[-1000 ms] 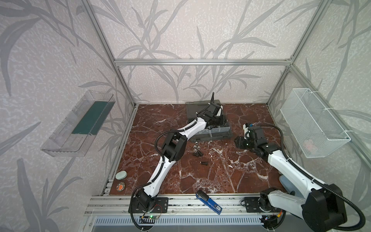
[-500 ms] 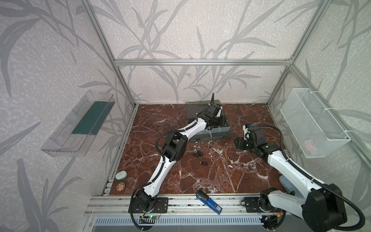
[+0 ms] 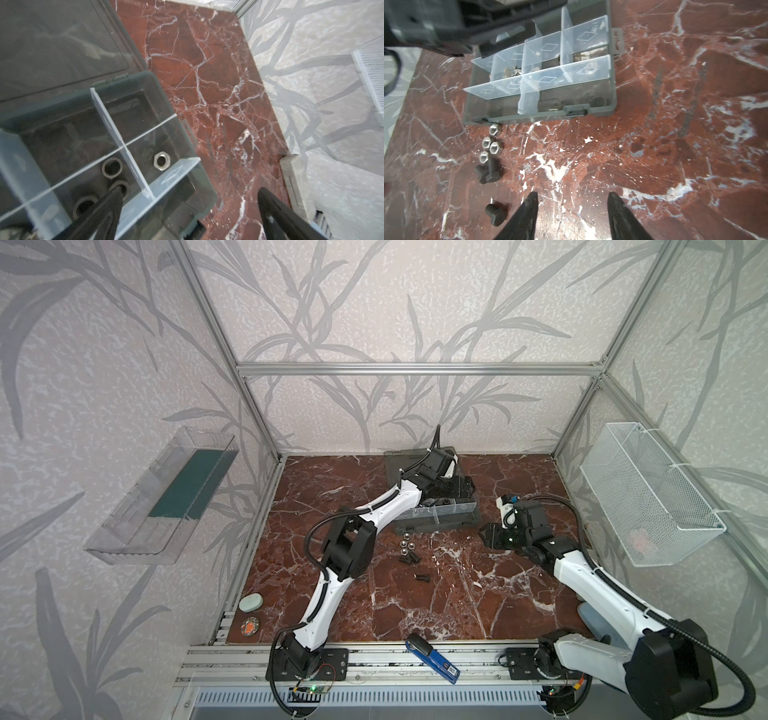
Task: Sort the screws and nuts into containers
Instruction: 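Withdraw the left gripper while the right gripper reaches toward the silver hex nuts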
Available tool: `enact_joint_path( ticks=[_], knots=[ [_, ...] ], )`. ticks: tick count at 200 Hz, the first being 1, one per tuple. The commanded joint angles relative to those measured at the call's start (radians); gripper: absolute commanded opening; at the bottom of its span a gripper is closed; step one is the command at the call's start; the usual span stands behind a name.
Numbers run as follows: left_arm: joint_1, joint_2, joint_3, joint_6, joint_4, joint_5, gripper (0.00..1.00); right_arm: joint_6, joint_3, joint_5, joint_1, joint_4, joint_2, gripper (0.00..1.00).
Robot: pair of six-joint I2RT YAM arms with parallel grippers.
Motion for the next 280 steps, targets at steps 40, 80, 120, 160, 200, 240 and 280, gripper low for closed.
enact_joint_path(
  ticks=[40, 80, 120, 160, 200, 240, 280],
  knots=[
    [0.064, -0.499, -0.512, -0.078, 0.114, -0.043, 0.99, -0.050, 0.129, -0.011, 0.192, 0.053, 0.164, 0.56],
    [0.096, -0.708, -0.794, -0.101, 0.088, -0.105, 0.99, -0.024, 0.208, 0.073, 0.339, 0.085, 0.317, 0.56],
    [0.175, -0.912, -1.046, -0.184, 0.148, -0.126, 0.99, -0.014, 0.291, 0.118, 0.412, 0.091, 0.469, 0.56],
    [0.250, -1.055, -1.160, -0.187, 0.103, -0.162, 0.99, -0.013, 0.360, 0.137, 0.447, 0.099, 0.589, 0.56],
    [0.290, -1.083, -1.195, -0.186, 0.077, -0.156, 0.99, -0.032, 0.408, 0.183, 0.486, 0.104, 0.658, 0.56],
    [0.302, -1.068, -1.212, -0.204, 0.107, -0.133, 0.99, -0.040, 0.427, 0.234, 0.506, 0.117, 0.707, 0.56],
    [0.304, -1.044, -1.208, -0.207, 0.117, -0.124, 0.99, -0.043, 0.426, 0.243, 0.507, 0.129, 0.745, 0.56]
  ],
)
